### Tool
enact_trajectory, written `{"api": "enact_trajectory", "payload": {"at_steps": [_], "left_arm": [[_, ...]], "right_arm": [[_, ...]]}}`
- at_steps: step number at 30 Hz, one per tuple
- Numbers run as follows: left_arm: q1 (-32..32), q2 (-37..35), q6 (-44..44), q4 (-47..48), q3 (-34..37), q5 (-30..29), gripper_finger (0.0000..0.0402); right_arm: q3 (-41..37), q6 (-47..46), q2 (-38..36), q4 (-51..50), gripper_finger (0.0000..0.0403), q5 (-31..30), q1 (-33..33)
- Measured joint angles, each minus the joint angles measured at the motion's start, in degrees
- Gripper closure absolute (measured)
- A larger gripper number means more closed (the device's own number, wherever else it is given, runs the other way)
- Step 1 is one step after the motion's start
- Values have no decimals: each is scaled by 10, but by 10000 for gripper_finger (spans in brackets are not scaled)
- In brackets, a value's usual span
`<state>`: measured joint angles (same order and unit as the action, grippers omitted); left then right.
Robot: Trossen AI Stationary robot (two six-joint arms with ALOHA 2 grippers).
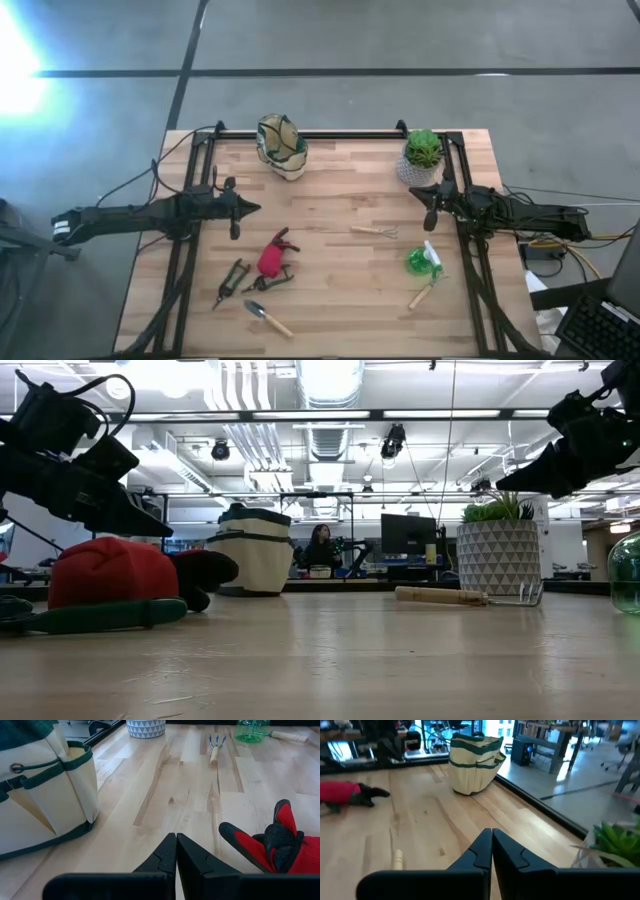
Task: Pick & Place Garden tools in Gardening bag
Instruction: Prepare the light brown gardening bag on the table
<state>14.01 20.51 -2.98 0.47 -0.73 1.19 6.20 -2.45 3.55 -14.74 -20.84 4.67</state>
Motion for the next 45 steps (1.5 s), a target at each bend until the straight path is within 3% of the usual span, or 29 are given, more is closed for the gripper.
{"api": "enact_trajectory", "payload": {"at_steps": [7, 14, 25, 32, 38, 42, 45], "left_arm": [[0, 0, 0, 0, 0, 0, 387], [0, 0, 0, 0, 0, 0, 387], [0, 0, 0, 0, 0, 0, 387], [0, 0, 0, 0, 0, 0, 387], [0, 0, 0, 0, 0, 0, 387], [0, 0, 0, 0, 0, 0, 387], [0, 0, 0, 0, 0, 0, 387]], "right_arm": [[0, 50, 0, 0, 394, -1, 0], [0, -115, 0, 5, 394, 1, 0], [0, -259, 0, 5, 394, 3, 0], [0, -296, 0, 5, 394, 3, 0], [-7, -285, 4, 26, 394, 18, -2], [-22, -245, 7, 132, 394, 19, -2], [-25, -200, 12, 199, 394, 64, -2]]}}
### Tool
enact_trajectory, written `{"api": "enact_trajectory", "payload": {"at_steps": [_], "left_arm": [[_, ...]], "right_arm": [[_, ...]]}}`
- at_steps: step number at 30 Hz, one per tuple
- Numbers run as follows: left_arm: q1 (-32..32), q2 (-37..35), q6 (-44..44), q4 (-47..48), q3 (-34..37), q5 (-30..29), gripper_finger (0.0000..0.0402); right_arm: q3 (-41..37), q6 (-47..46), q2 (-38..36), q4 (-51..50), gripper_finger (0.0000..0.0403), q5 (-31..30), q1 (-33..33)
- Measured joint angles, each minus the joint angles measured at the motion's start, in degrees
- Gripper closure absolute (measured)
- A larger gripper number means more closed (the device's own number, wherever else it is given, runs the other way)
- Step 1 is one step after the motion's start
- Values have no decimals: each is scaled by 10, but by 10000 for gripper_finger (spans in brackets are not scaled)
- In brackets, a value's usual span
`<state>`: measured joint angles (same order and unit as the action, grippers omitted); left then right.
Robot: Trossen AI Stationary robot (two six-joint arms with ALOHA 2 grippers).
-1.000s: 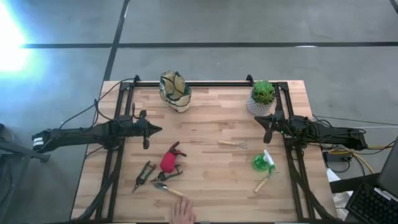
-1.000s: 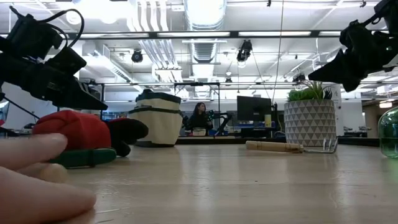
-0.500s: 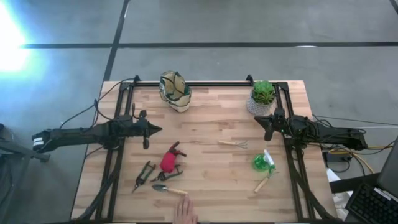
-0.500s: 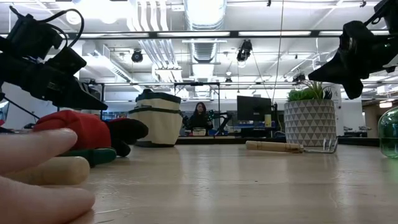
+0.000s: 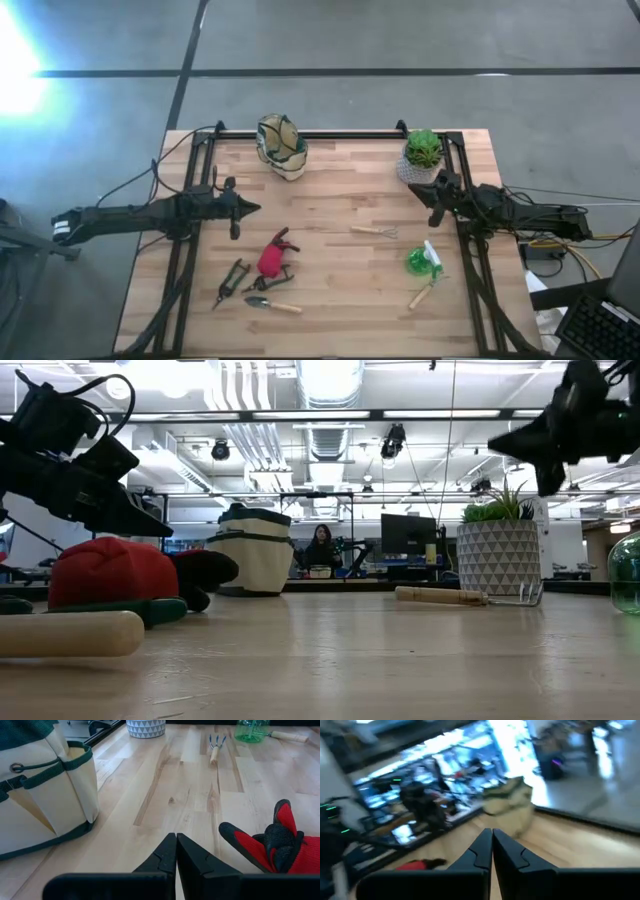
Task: Pick & Place Garden tools in Gardening bag
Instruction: Prepare the light brown gardening bag on the table
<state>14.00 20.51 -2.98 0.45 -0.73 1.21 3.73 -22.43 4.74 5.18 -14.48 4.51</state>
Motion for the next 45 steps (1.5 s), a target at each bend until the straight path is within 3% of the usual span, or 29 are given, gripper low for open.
{"api": "enact_trajectory", "payload": {"at_steps": [4, 10, 15, 20, 29, 33, 38, 45], "left_arm": [[0, 0, 0, 0, 0, 0, 387], [0, 0, 0, 0, 0, 0, 387], [0, 0, 0, 0, 0, 0, 387], [0, 0, 0, 0, 0, 0, 387], [0, 0, 0, 0, 0, 0, 387], [0, 0, 0, 0, 0, 0, 387], [0, 0, 0, 0, 0, 0, 387], [0, 0, 0, 0, 0, 0, 387]], "right_arm": [[8, 52, 4, 15, 394, 89, 0], [1, 73, 20, 25, 394, 96, 0], [-16, 130, 82, 152, 394, 100, 0], [6, 137, 171, 234, 394, 179, 0], [141, 182, 389, 231, 394, 189, 0], [215, 210, 452, 146, 394, 190, 4], [256, 213, 472, 62, 394, 188, 19], [223, 190, 430, 53, 394, 188, 19]]}}
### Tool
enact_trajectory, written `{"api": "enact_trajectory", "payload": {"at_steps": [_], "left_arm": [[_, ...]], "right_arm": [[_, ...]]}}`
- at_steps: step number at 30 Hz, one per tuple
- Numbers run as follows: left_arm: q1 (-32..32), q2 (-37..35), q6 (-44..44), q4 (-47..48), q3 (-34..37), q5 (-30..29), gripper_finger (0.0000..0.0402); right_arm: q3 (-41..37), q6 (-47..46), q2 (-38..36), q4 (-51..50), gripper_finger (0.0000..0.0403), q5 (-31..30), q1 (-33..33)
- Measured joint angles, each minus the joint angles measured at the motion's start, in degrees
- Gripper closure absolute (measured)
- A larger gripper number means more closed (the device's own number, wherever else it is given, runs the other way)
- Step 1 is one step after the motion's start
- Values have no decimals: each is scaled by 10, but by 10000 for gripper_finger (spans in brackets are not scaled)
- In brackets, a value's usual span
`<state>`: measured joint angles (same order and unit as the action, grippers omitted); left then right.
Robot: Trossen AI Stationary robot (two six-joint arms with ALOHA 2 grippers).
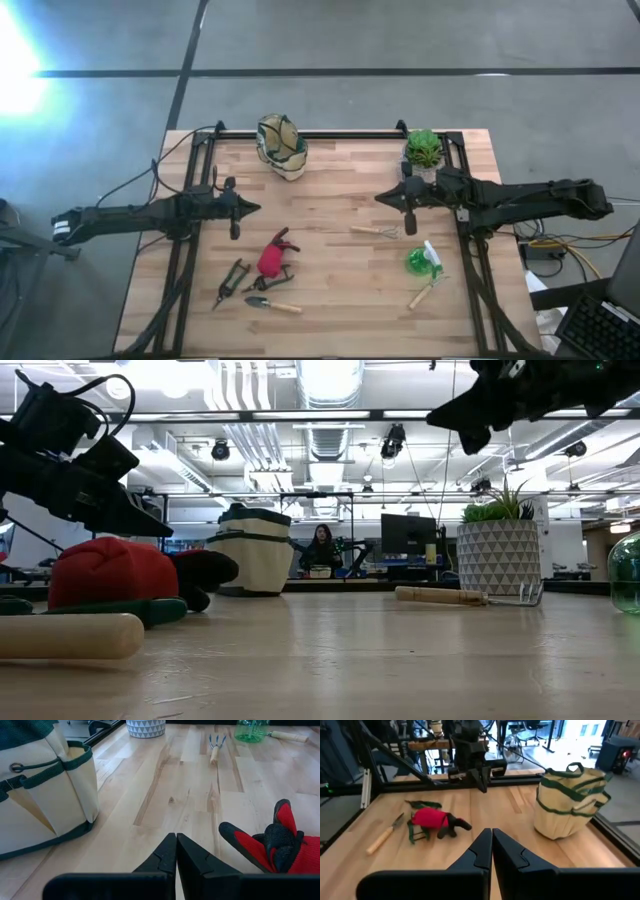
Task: Pick & Place Garden tools in Gardening bag
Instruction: Prepare the light brown gardening bag on the table
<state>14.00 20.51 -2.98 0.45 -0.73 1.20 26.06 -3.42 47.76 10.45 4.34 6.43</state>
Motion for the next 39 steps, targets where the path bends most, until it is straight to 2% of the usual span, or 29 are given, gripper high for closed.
{"api": "enact_trajectory", "payload": {"at_steps": [6, 17, 20, 28, 34, 39], "left_arm": [[0, 0, 0, 0, 0, 0, 387], [0, 0, 0, -1, 0, 0, 387], [0, 0, 27, -7, 0, 0, 387], [0, 0, 102, -67, 2, 8, 387], [0, 0, 105, -162, 0, 8, 387], [0, 5, 73, -168, -45, -3, 376]], "right_arm": [[-9, -29, -29, -5, 394, 0, 0], [-10, -21, -99, -105, 394, 1, 0], [-10, -21, -113, -118, 394, 1, 0], [-10, -11, -157, -156, 394, -13, 0], [-10, -9, -166, -158, 394, -24, 0], [-10, -9, -164, -158, 394, -26, 0]]}}
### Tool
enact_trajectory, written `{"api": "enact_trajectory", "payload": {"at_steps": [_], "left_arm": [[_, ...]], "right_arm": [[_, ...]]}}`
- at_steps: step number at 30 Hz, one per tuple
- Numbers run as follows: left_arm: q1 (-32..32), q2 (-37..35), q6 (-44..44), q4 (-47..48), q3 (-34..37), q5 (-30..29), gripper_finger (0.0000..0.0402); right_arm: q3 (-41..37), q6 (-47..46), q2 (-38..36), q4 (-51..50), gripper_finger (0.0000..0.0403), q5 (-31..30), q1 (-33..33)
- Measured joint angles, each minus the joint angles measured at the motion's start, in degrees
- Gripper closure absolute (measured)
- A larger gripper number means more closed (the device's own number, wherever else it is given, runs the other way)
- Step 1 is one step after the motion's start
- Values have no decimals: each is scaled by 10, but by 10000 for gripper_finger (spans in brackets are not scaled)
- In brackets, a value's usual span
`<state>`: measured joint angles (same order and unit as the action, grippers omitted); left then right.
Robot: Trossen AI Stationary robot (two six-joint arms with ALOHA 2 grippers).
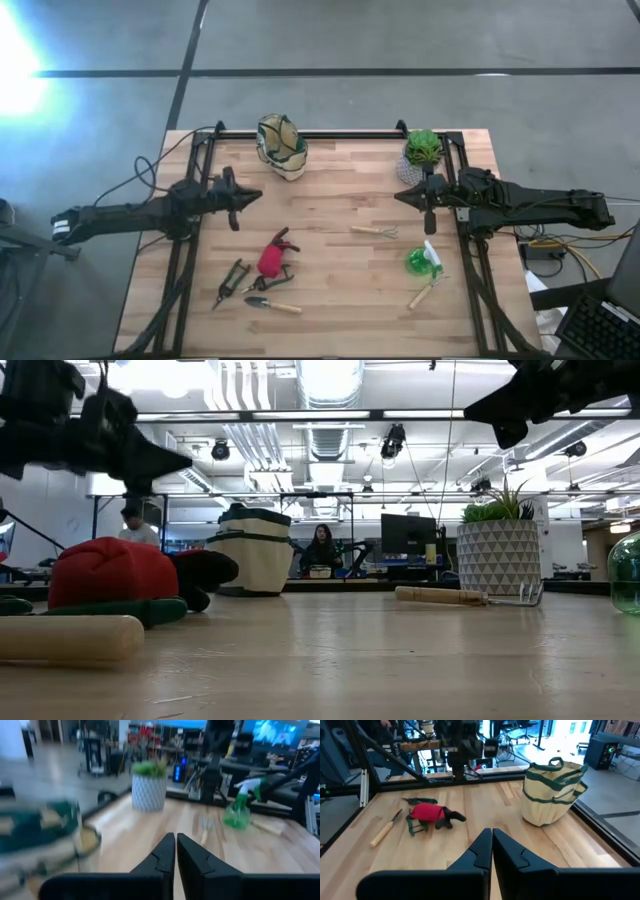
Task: Pick & Place Garden tools in Gardening bag
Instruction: Prepare the light brown gardening bag on the table
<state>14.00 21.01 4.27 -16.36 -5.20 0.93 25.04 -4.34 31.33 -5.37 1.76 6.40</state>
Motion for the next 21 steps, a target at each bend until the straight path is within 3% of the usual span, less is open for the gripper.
{"api": "enact_trajectory", "payload": {"at_steps": [5, 11, 21], "left_arm": [[0, 34, -41, 46, -77, -31, 325], [1, 133, -81, 208, -229, -89, 269], [18, 399, -122, 459, -561, -105, 276]], "right_arm": [[0, 0, 0, 0, 394, 0, 0], [0, -2, 0, 0, 394, 0, 0], [0, -2, 0, 0, 394, 0, 0]]}}
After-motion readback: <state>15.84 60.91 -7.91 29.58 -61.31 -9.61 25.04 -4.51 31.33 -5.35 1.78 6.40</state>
